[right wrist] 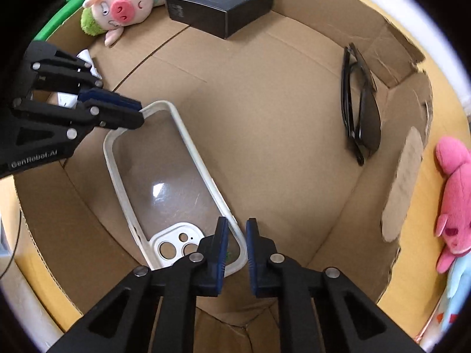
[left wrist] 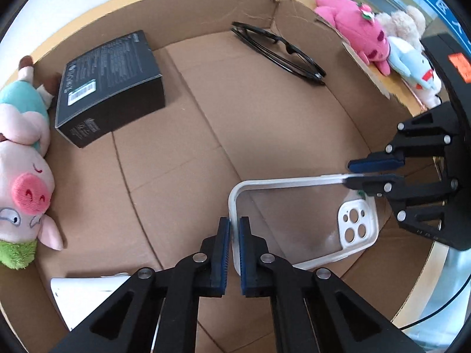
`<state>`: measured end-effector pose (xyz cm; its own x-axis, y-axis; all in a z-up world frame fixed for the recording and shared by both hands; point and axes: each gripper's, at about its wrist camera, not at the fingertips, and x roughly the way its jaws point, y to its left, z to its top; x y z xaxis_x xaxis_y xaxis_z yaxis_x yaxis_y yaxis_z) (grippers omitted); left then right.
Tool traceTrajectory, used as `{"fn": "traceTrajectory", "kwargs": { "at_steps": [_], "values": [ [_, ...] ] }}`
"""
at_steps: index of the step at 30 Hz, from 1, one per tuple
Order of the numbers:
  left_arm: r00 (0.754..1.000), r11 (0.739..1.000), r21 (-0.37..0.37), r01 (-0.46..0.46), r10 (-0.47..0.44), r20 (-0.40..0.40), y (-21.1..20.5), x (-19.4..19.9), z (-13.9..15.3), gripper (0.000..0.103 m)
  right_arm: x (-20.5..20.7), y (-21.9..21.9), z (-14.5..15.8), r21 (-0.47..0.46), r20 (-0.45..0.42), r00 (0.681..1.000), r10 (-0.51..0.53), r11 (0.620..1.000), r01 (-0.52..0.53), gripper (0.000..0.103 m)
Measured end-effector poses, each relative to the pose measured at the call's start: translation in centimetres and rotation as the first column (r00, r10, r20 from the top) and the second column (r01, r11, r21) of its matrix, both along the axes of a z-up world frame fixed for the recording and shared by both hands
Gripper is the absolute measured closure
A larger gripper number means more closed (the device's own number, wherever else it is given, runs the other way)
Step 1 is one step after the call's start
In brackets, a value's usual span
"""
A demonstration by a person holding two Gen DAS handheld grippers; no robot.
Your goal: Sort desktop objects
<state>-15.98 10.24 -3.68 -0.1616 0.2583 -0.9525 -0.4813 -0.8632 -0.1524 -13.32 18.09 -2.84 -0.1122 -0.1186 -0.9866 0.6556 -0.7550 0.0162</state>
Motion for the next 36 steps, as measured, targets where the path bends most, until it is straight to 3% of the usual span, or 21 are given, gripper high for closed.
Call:
{"fn": "traceTrajectory", "kwargs": {
  "at_steps": [10, 18, 23, 26, 29, 31, 33, 35, 36],
  "values": [
    [0.994, 0.993, 0.054, -0.107, 0.109, -0.022, -3.2, -3.8, 3.4, 0.101, -1.8, -1.4, 3.1, 0.008, -0.079, 0.995, 0.061, 0.998, -0.061, 0.092],
    [0.976, 0.975, 0.063, -0.213, 0.210, 0.057, -4.4, -7.8, 1.8, 0.100, -5.6, -3.0, 2.6, 0.059, -0.087, 0.992, 0.087, 0.995, -0.082, 0.090],
    [0.967, 0.973, 0.035, -0.229, 0.224, 0.119, -4.6, -8.3, -0.1, 0.097, -4.8, -2.9, 0.5, 0.061, -0.082, 0.992, 0.100, 0.994, -0.095, 0.089],
    [0.962, 0.970, 0.017, -0.240, 0.236, 0.136, -4.8, -8.1, -0.7, 0.096, -3.8, -2.2, 0.9, 0.040, -0.148, 0.984, 0.094, 0.995, -0.089, 0.081],
    [0.963, 0.966, 0.043, -0.255, 0.249, 0.104, -5.5, -7.5, 0.5, 0.078, -2.2, -0.8, 2.9, 0.001, -0.213, 0.975, 0.057, 0.998, -0.058, 0.063],
    [0.961, 0.958, 0.078, -0.275, 0.272, 0.048, -6.3, -6.8, 2.4, 0.062, -0.6, 0.3, 4.9, -0.050, -0.250, 0.968, 0.017, 0.998, -0.030, 0.057],
    [0.955, 0.952, 0.118, -0.282, 0.290, -0.054, -7.3, -5.4, 5.4, 0.058, 2.3, 1.9, 7.8, -0.148, -0.293, 0.955, -0.055, 0.989, 0.012, 0.045],
    [0.936, 0.947, 0.166, -0.276, 0.304, -0.176, -8.0, -3.2, 8.6, 0.046, 4.3, 3.3, 10.2, -0.232, -0.337, 0.933, -0.127, 0.972, 0.048, 0.032],
    [0.914, 0.941, 0.195, -0.275, 0.319, -0.250, -8.6, -1.6, 10.4, 0.035, 5.8, 3.7, 11.5, -0.275, -0.363, 0.917, -0.169, 0.959, 0.068, 0.029]
  ]
}}
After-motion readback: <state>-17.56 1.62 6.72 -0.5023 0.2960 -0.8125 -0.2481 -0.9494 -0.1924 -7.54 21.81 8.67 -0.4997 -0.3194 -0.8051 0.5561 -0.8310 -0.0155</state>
